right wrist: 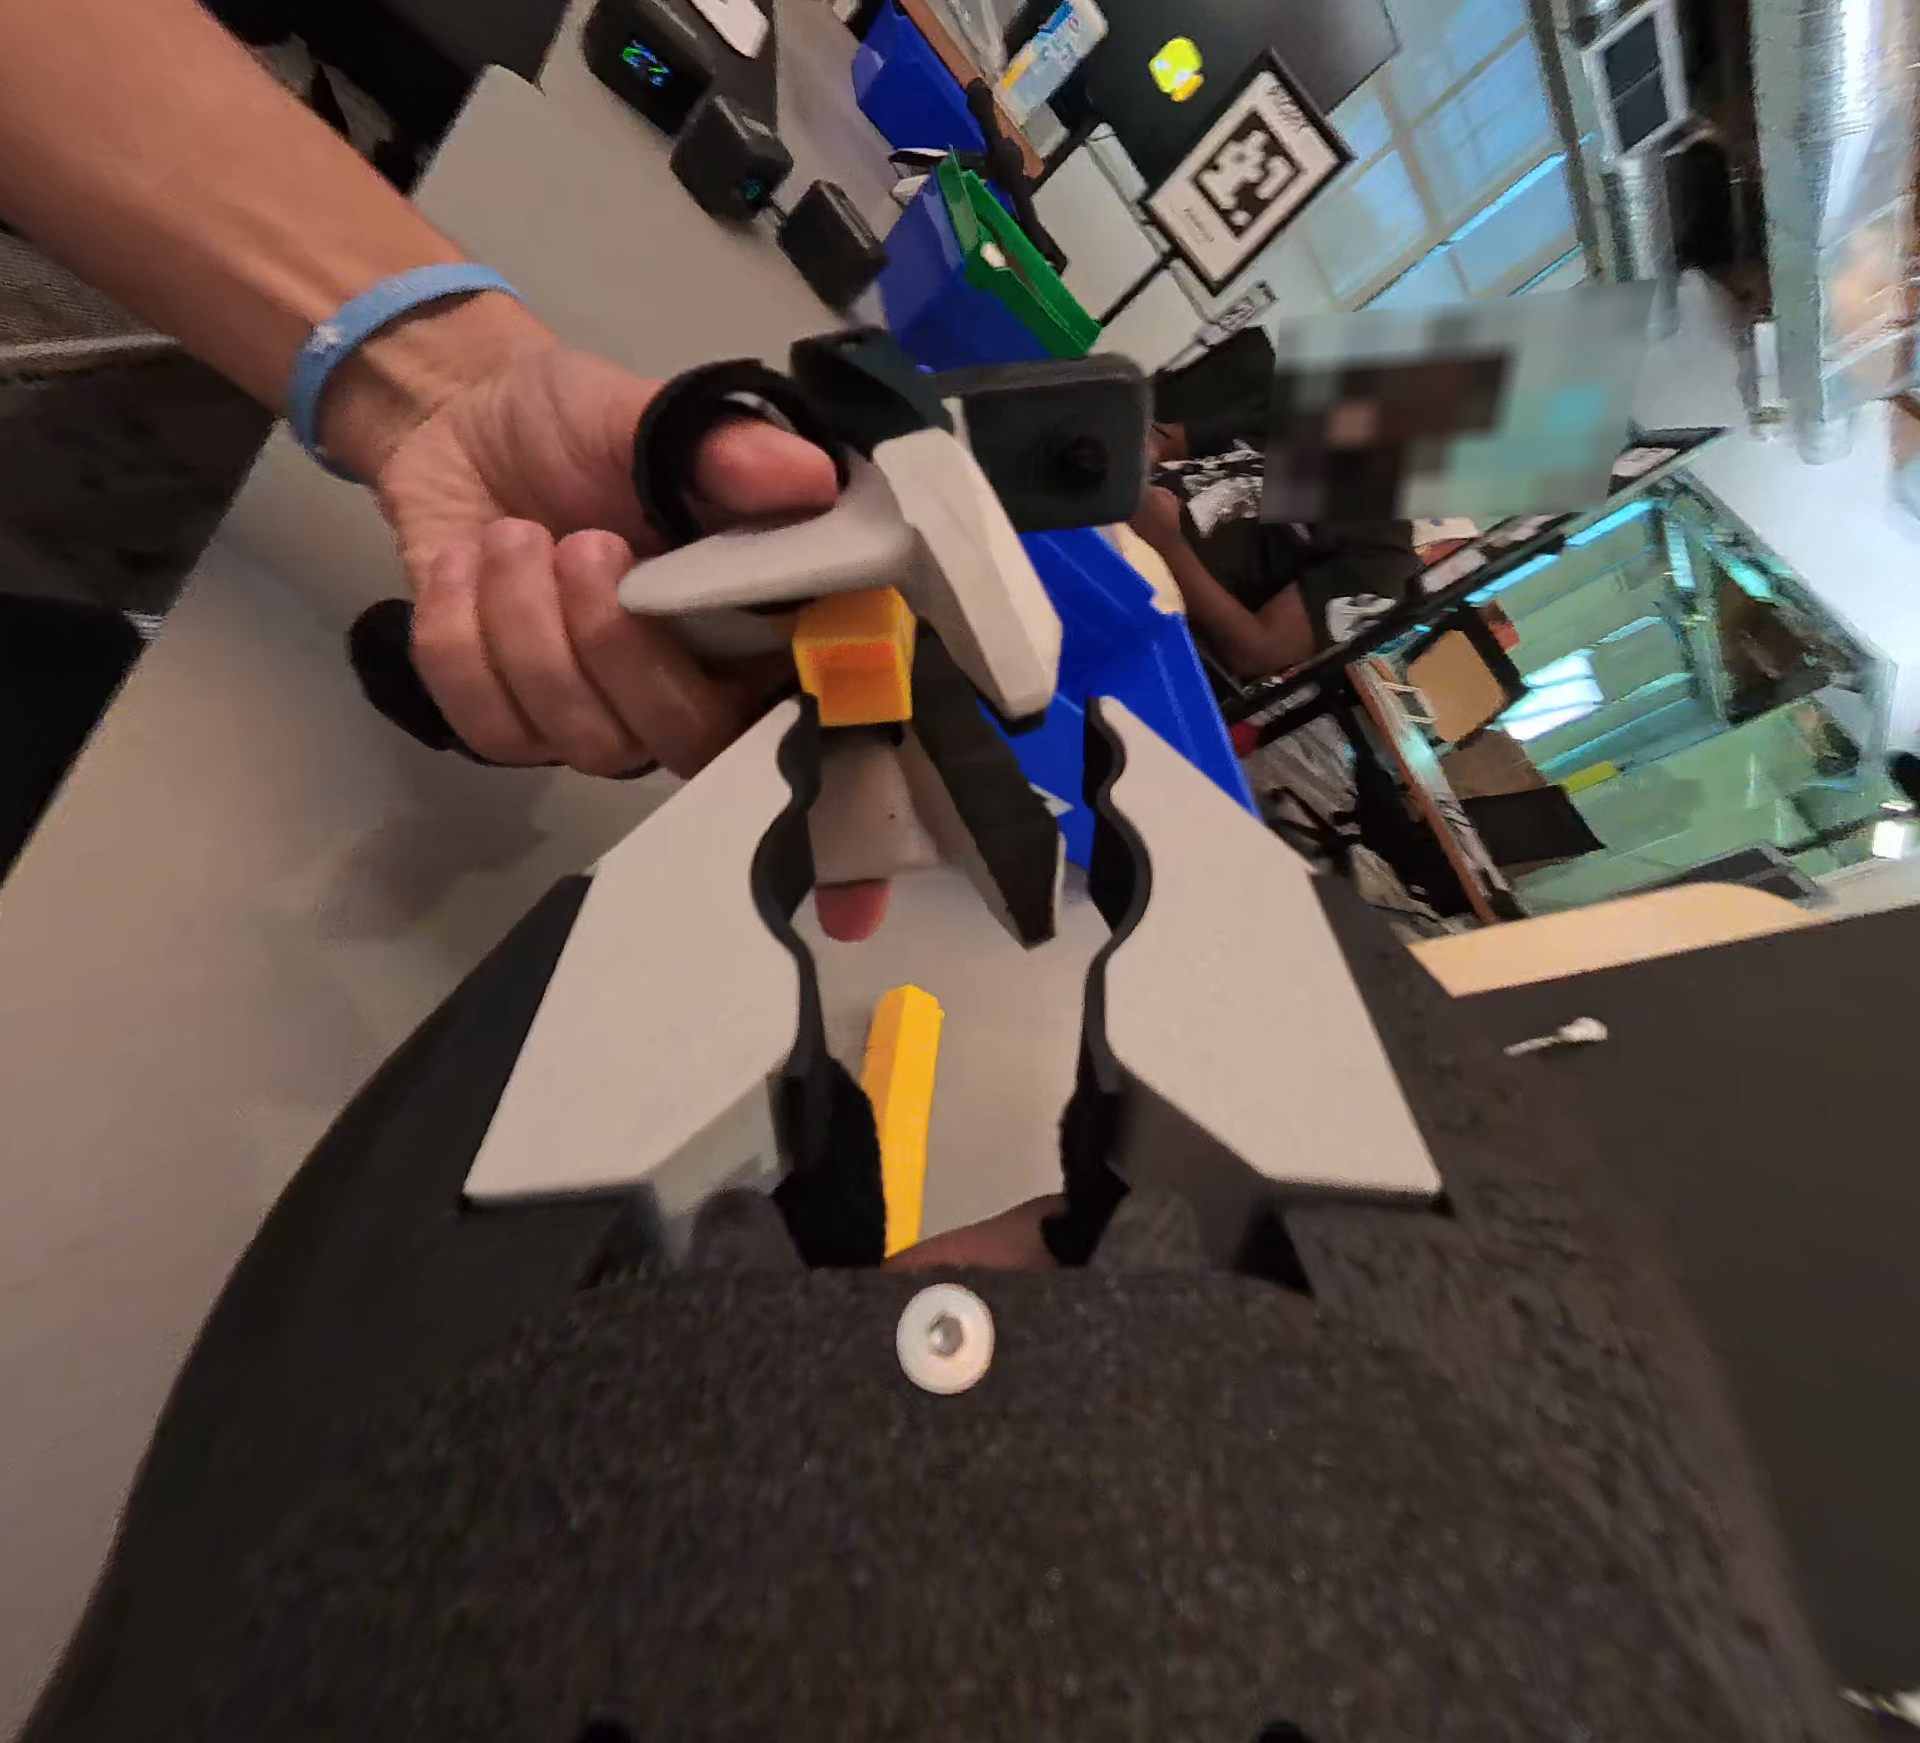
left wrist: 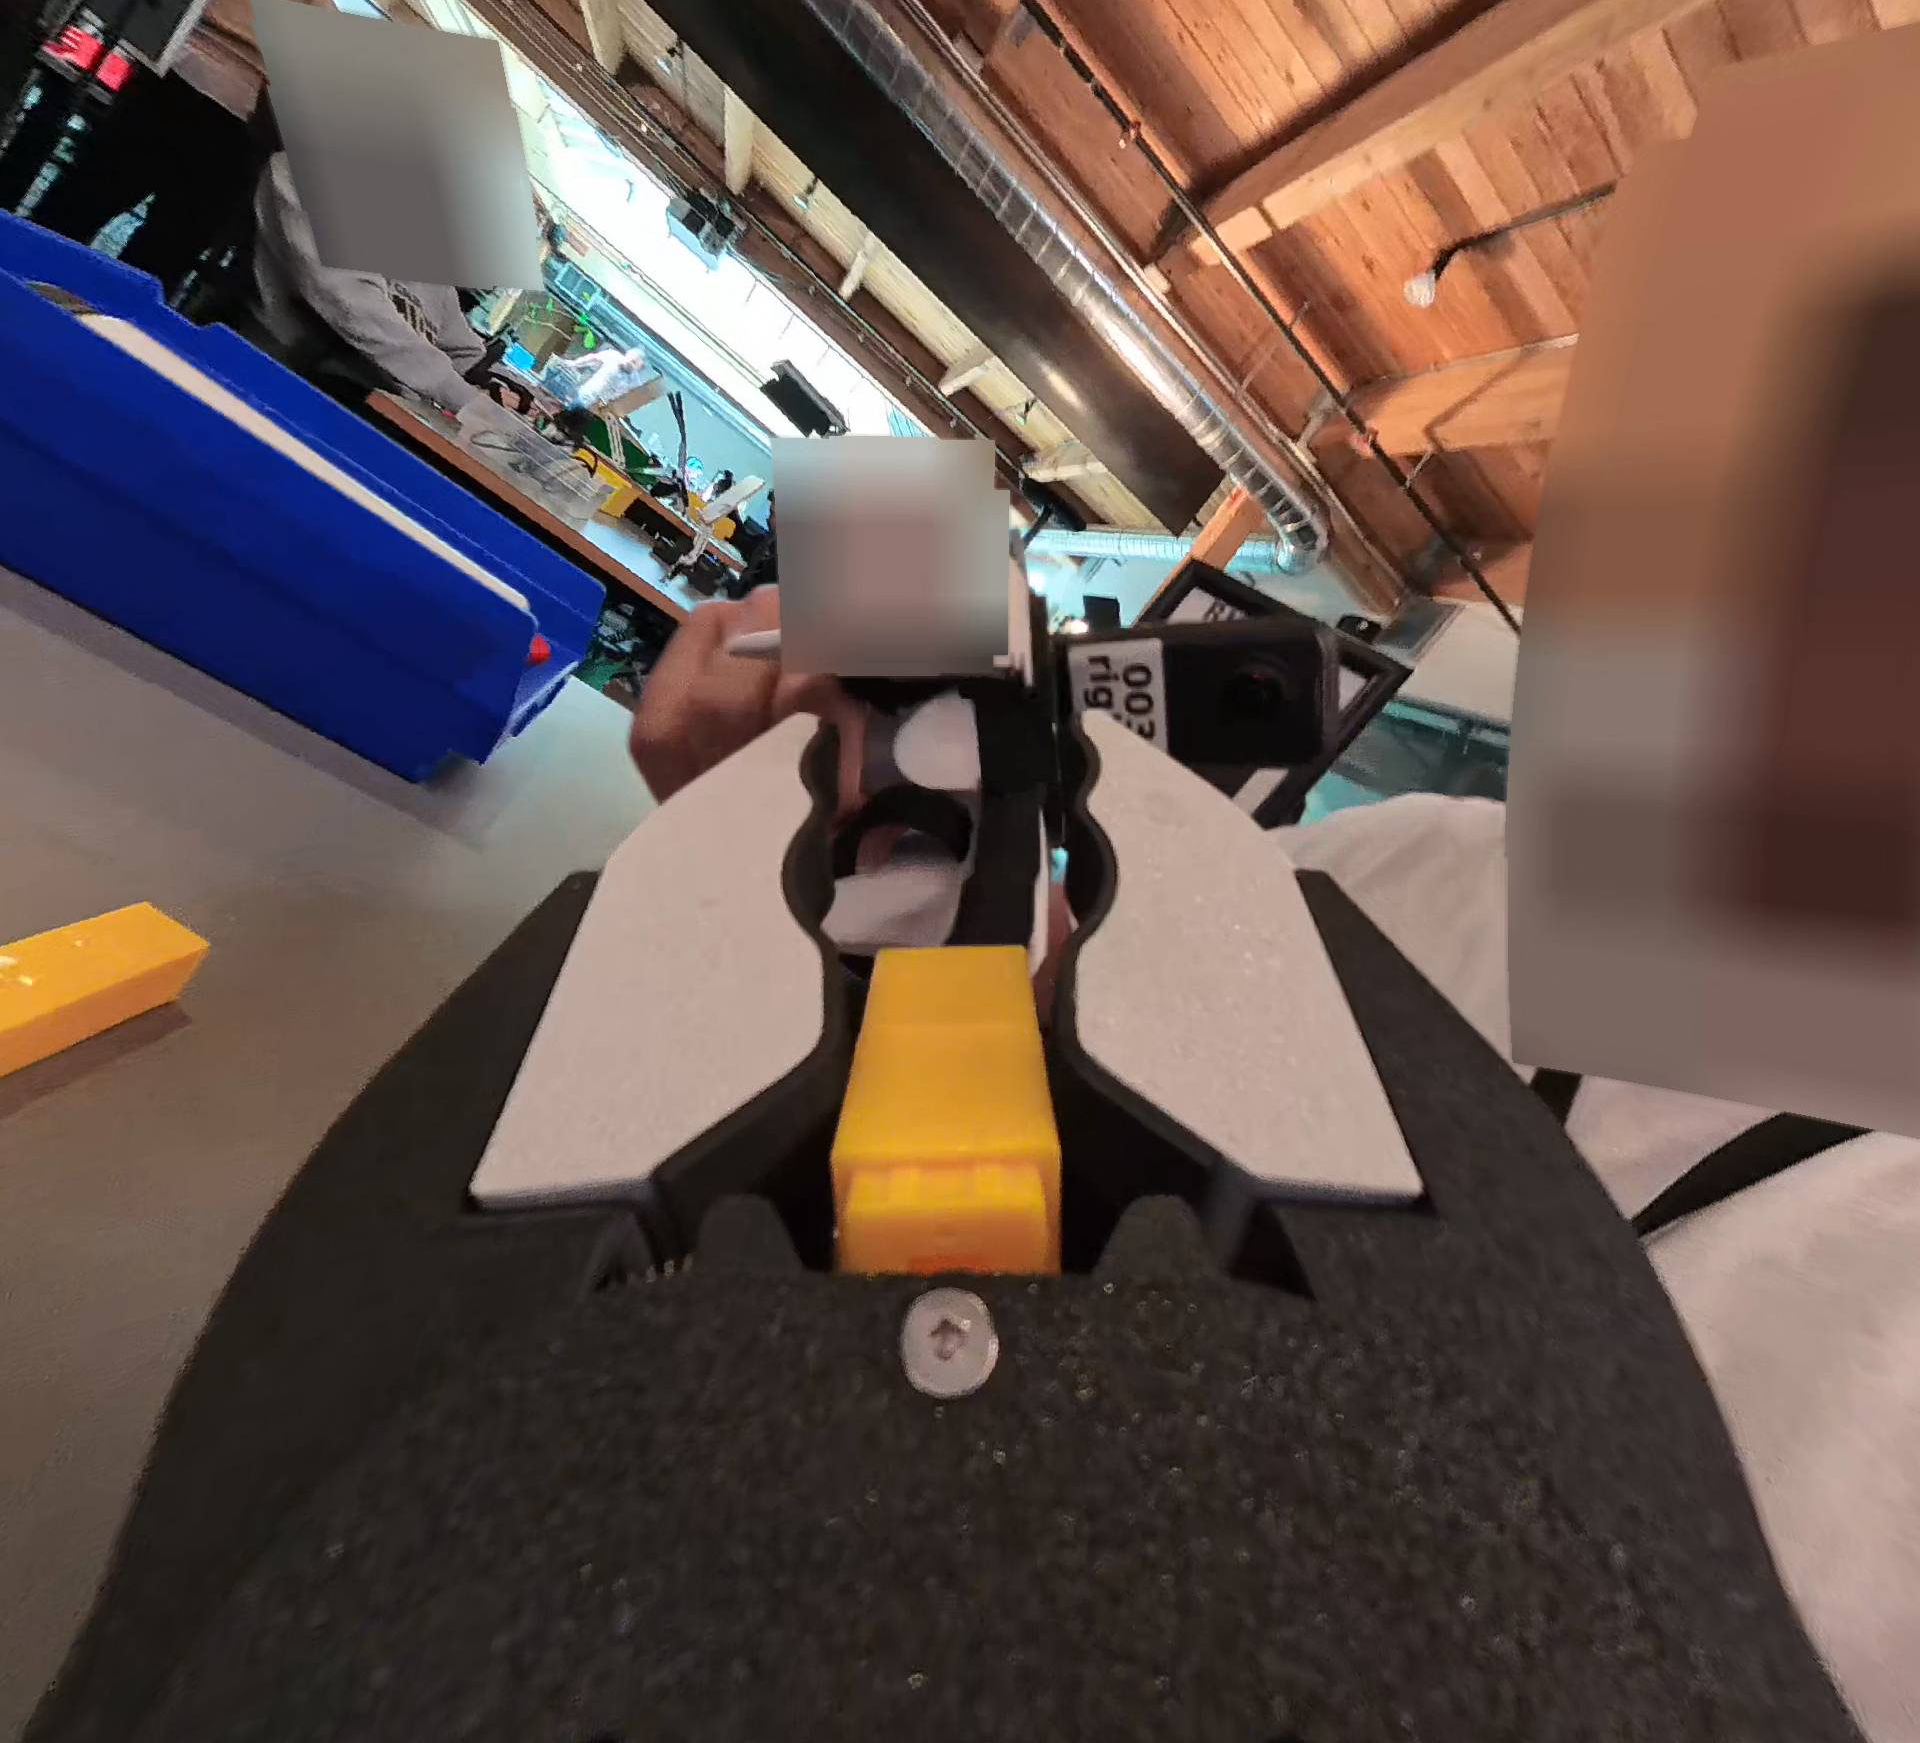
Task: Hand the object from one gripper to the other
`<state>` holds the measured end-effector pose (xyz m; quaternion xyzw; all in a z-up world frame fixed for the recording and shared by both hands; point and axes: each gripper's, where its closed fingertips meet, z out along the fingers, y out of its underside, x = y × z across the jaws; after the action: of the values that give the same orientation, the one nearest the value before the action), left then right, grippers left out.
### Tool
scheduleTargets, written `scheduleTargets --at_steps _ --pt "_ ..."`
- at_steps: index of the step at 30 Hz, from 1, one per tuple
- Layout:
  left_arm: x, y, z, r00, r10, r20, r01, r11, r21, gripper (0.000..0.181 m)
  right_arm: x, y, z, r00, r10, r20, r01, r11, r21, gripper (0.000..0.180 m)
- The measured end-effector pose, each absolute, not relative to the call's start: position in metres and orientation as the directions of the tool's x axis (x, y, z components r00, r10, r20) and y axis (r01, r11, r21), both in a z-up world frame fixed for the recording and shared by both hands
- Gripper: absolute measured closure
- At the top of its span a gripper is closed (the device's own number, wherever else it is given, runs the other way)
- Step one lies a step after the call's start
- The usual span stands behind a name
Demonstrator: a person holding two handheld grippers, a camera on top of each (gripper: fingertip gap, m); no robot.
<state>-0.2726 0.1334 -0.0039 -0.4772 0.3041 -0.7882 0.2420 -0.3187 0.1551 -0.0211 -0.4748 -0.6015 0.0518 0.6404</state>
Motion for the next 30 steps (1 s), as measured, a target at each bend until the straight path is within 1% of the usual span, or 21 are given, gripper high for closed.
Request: scheduleTargets --at_steps 1,5,7,8,10,11,13,15,17,18,22,24,28,30 --pt "-0.27 0.13 -0.006 -0.419 -0.685 0.596 0.079 -0.681 -0.728 0.141 -0.32 0.15 -0.024 0.245 0.664 0.706 0.494 0.541 -0.68 0.129" --pt "-0.262 0.121 -0.009 -0.411 -0.695 0.59 0.052 -0.665 -0.745 0.14 -0.33 0.142 -0.032 0.197 0.674 0.712 0.495 0.559 -0.666 0.13" --pt "-0.257 0.115 -0.013 -0.394 -0.711 0.582 0.027 -0.642 -0.766 0.14 -0.329 0.147 -0.04 0.188 0.648 0.738 0.529 0.567 -0.632 0.134" --pt "-0.256 0.114 -0.014 -0.384 -0.715 0.584 0.021 -0.639 -0.769 0.14 -0.329 0.147 -0.039 0.194 0.642 0.742 0.517 0.576 -0.633 0.135" --pt "-0.258 0.117 -0.014 -0.377 -0.712 0.592 0.02 -0.645 -0.764 0.138 -0.323 0.152 -0.034 0.226 0.616 0.755 0.516 0.581 -0.629 0.153" --pt "-0.258 0.119 -0.015 -0.361 -0.725 0.586 0.023 -0.636 -0.772 0.138 -0.322 0.153 -0.033 0.227 0.618 0.753 0.518 0.578 -0.631 0.154" --pt "-0.259 0.123 -0.015 -0.331 -0.755 0.566 0.039 -0.61 -0.791 0.14 -0.318 0.155 -0.027 0.259 0.623 0.739 0.499 0.569 -0.654 0.155" --pt "-0.263 0.127 -0.019 -0.308 -0.769 0.56 0.017 -0.593 -0.805 0.139 -0.311 0.16 -0.022 0.283 0.619 0.732 0.495 0.56 -0.664 0.155" --pt "-0.27 0.137 -0.024 -0.273 -0.777 0.567 0.012 -0.592 -0.806 0.134 -0.303 0.166 -0.017 0.306 0.616 0.726 0.489 0.553 -0.675 0.156" --pt "-0.274 0.144 -0.024 -0.26 -0.774 0.577 0.026 -0.603 -0.797 0.134 -0.299 0.168 -0.016 0.31 0.626 0.715 0.487 0.542 -0.685 0.156" --pt "-0.283 0.161 -0.021 -0.253 -0.755 0.605 0.071 -0.638 -0.767 0.144 -0.292 0.175 -0.021 0.311 0.63 0.711 0.501 0.527 -0.686 0.155" --pt "-0.283 0.16 -0.023 -0.246 -0.778 0.578 0.068 -0.609 -0.79 0.158 -0.292 0.177 -0.026 0.306 0.636 0.709 0.507 0.521 -0.686 0.156" --pt "-0.281 0.166 -0.029 -0.178 -0.82 0.544 0.052 -0.56 -0.827 0.159 -0.288 0.181 -0.036 0.308 0.692 0.653 0.496 0.469 -0.731 0.155" --pt "-0.283 0.172 -0.031 -0.131 -0.844 0.52 0.06 -0.53 -0.846 0.159 -0.282 0.184 -0.042 0.308 0.758 0.575 0.479 0.398 -0.782 0.146"
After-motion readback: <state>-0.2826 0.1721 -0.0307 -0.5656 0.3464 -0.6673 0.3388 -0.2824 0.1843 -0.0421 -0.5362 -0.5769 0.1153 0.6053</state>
